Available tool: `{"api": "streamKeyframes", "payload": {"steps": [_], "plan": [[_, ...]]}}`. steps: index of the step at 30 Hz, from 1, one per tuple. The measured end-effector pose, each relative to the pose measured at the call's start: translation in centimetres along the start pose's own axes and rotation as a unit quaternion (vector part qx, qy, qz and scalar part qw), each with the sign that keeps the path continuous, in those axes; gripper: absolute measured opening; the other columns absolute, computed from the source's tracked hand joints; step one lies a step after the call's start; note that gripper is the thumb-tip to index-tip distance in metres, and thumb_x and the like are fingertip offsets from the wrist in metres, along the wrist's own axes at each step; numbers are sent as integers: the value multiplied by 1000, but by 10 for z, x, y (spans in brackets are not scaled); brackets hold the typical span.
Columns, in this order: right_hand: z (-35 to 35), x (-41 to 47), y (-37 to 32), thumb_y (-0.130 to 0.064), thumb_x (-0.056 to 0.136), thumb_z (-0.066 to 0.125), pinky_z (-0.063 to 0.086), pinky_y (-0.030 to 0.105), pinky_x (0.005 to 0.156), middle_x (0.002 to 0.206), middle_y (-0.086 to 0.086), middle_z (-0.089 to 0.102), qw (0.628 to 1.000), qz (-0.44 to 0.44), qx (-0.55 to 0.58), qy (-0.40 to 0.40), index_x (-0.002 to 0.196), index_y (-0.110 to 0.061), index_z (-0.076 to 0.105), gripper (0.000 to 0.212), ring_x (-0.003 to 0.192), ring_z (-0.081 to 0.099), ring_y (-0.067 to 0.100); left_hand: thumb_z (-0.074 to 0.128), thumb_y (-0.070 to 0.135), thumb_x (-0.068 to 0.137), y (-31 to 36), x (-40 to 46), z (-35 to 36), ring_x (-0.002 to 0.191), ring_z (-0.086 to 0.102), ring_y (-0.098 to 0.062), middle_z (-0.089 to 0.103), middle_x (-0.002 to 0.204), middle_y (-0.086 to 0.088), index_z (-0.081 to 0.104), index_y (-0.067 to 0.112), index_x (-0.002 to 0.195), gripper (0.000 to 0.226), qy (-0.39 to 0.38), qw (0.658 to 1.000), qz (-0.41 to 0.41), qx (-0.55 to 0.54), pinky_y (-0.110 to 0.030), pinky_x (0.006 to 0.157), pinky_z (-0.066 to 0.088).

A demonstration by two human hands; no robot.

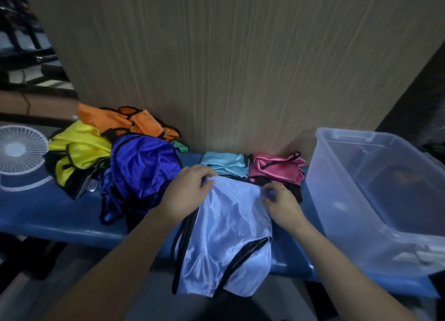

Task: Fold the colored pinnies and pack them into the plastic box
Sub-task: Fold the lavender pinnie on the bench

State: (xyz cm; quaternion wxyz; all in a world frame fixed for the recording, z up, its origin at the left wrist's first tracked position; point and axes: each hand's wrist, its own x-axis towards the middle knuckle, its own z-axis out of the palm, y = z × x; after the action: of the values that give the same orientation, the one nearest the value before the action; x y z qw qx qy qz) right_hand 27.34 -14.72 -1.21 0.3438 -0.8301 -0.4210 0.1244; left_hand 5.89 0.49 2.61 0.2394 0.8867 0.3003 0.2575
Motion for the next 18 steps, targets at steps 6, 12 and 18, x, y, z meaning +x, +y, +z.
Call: {"api": "streamKeyframes", "payload": {"steps": [6,12,18], "plan": [[4,20,10,-20,93,65,45,33,101,130,6,60,999,-16,-48,6,130,-10,61,39,118,55,23,56,22,100,-27,34,20,103,53,-20,68,114,12,72,25,118,24,-17,999,-10,48,-35,94,44],[1,31,14,-25,88,69,42,28,89,108,3,57,996,8,-84,-34,120,-14,67,34,110,55,25,62,36,94,-47,51,26,114,44,-24,54,135,9,51,33,142,50,-139,978,-30,154,-36,101,38],[2,36,7,-27,77,79,39,28,83,101,0,50,992,8,-101,-68,96,-21,61,27,102,49,23,76,49,76,-50,60,17,107,39,-18,45,111,9,57,40,108,39,-184,954,-34,234,-34,88,30]]}}
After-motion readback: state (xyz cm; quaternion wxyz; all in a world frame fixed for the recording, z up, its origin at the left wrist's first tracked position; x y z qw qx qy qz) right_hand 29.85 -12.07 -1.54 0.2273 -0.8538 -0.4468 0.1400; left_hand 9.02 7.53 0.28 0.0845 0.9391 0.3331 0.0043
